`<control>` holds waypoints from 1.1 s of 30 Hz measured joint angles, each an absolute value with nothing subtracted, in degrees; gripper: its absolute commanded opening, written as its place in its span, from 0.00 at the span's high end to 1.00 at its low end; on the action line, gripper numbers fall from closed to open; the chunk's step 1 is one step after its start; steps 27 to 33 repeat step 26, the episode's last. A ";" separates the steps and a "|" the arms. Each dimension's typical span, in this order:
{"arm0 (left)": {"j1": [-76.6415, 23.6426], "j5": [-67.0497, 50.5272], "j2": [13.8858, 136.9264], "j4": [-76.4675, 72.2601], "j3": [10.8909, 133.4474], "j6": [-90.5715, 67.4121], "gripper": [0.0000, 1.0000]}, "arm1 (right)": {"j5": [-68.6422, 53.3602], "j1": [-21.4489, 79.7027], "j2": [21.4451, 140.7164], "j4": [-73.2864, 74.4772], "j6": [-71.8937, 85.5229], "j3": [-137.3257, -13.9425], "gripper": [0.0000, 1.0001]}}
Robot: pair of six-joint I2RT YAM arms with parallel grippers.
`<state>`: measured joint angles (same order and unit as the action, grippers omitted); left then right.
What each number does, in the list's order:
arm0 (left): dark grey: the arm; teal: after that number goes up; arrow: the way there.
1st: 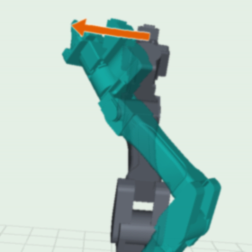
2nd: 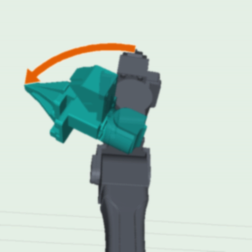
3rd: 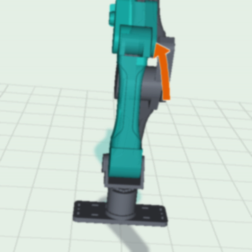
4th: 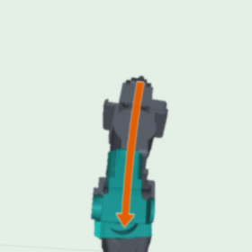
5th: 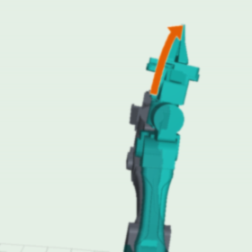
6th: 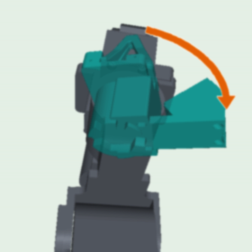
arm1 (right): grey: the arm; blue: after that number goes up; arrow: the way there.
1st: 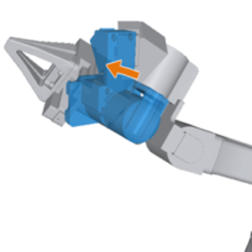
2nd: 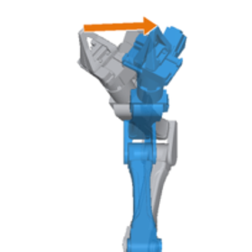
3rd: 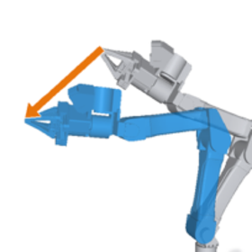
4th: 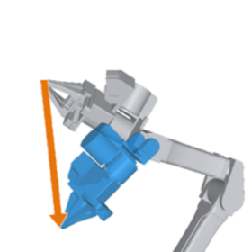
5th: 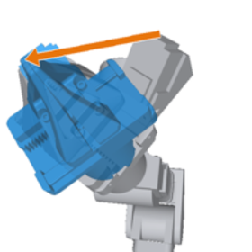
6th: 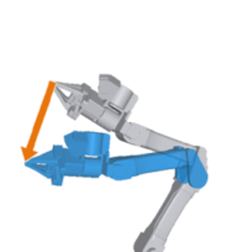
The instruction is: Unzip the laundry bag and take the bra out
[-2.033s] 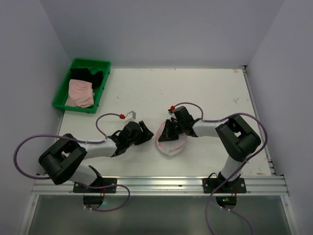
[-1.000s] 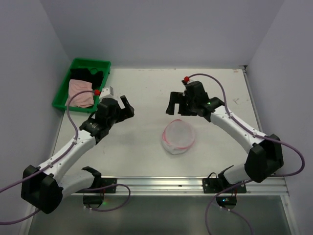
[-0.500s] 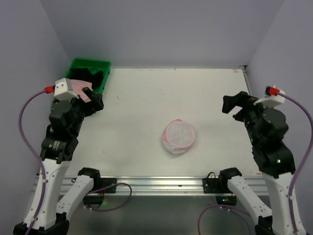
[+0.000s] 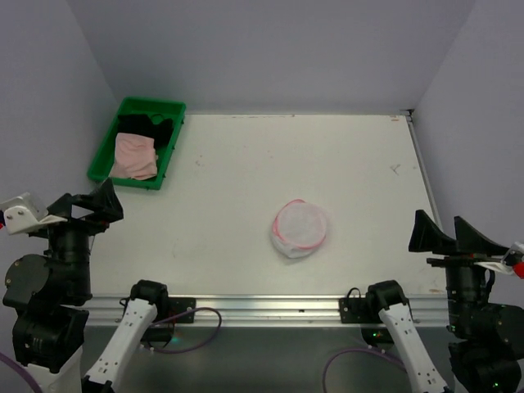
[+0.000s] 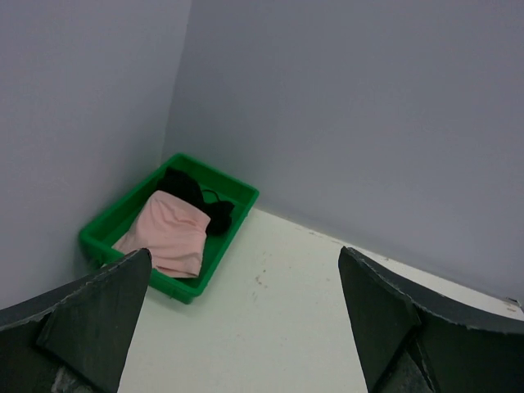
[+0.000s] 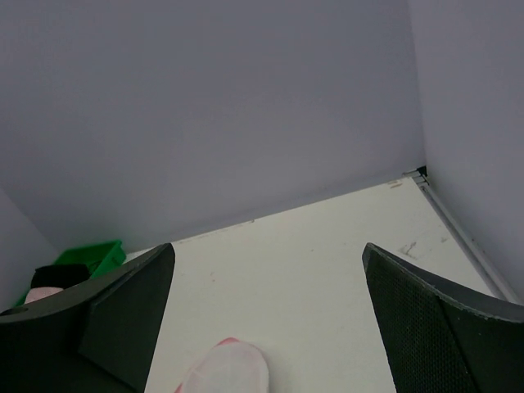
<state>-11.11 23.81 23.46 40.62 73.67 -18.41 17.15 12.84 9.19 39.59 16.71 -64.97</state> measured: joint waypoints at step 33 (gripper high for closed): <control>-17.78 30.20 11.81 44.51 61.89 -21.82 0.00 | 15.22 12.86 3.73 39.42 14.06 -58.59 0.01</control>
